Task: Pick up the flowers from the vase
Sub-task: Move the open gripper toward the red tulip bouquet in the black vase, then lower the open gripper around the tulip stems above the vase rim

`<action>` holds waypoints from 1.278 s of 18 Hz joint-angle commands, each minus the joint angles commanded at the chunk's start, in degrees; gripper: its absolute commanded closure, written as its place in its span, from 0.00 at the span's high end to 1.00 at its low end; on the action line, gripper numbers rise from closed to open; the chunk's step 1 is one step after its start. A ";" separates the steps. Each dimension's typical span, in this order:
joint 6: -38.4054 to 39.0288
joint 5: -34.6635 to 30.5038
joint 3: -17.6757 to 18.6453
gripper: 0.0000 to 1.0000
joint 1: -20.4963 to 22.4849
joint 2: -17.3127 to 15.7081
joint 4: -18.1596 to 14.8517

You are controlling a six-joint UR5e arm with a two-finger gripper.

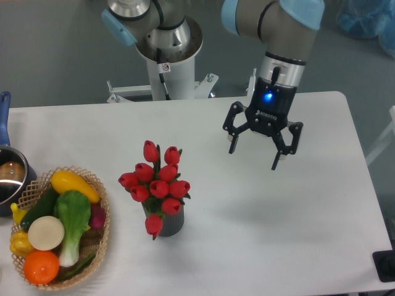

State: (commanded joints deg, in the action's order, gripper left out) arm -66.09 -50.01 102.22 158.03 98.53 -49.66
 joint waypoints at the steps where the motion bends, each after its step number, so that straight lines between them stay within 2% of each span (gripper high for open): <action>1: 0.00 0.00 0.00 1.00 -0.09 0.09 -0.09; 15: -3.42 2.02 -0.53 1.00 -2.28 3.69 0.18; 18: -10.52 2.81 1.84 1.00 -2.55 3.87 0.18; 23: -17.30 10.45 5.18 1.00 -2.37 4.48 0.00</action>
State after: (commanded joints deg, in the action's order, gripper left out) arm -83.40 -39.56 107.40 155.66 103.01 -49.66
